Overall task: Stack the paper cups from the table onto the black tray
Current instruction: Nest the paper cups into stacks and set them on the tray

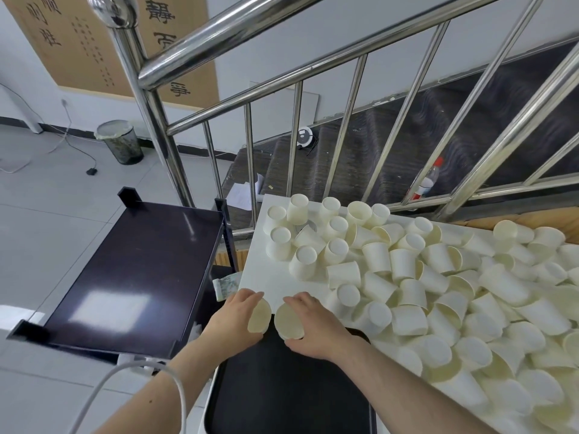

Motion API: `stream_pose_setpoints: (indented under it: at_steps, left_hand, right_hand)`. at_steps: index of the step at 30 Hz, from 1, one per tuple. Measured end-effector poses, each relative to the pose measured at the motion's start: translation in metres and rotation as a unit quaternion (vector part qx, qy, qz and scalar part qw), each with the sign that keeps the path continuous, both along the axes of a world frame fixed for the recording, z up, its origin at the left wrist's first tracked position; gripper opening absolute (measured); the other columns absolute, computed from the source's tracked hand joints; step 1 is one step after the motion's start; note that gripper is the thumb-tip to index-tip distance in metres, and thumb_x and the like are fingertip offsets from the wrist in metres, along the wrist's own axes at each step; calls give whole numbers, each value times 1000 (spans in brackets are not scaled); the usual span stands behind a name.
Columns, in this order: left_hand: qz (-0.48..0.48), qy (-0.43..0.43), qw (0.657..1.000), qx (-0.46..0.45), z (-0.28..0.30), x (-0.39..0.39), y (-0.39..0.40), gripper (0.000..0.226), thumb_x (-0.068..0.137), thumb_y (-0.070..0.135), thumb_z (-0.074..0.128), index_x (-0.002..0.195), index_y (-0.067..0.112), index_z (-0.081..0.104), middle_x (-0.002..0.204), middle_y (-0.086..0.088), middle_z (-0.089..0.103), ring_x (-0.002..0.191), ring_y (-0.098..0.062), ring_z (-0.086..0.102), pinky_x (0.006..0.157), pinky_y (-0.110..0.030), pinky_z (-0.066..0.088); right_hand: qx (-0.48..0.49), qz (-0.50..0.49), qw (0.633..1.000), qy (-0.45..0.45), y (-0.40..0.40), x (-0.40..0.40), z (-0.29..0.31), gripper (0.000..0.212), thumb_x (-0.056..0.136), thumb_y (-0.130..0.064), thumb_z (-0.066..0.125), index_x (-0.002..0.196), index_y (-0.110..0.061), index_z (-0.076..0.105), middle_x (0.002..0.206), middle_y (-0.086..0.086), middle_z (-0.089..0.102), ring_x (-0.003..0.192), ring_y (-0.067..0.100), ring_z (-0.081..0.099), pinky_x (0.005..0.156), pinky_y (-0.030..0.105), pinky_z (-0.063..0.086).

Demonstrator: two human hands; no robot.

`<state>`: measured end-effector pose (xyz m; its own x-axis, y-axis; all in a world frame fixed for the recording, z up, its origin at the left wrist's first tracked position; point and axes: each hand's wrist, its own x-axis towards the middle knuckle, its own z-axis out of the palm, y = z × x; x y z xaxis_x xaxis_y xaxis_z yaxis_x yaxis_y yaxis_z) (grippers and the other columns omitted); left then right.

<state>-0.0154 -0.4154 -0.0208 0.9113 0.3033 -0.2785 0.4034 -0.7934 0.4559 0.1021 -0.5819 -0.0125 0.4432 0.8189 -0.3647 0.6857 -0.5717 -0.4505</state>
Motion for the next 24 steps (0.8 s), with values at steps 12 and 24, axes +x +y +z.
stream_pose_setpoints:
  at_steps: [12, 24]
  left_hand:
    - [-24, 35, 999, -6, -8, -12, -5, 85, 78, 29, 70, 149, 27, 23, 148, 13, 29, 137, -14, 26, 101, -32, 43]
    - [-67, 50, 996, 7, -3, -2, -3, 96, 71, 41, 74, 149, 36, 18, 152, 7, 22, 140, -18, 21, 112, -43, 30]
  right_hand:
    - [12, -22, 999, 31, -9, -18, -13, 90, 80, -38, 74, 152, -19, 23, 149, -4, 29, 136, 17, 31, 112, 32, 33]
    - [19, -41, 999, 11, -27, -4, -2, 90, 80, -36, 73, 152, -27, 20, 148, -8, 26, 136, 12, 30, 106, 31, 39]
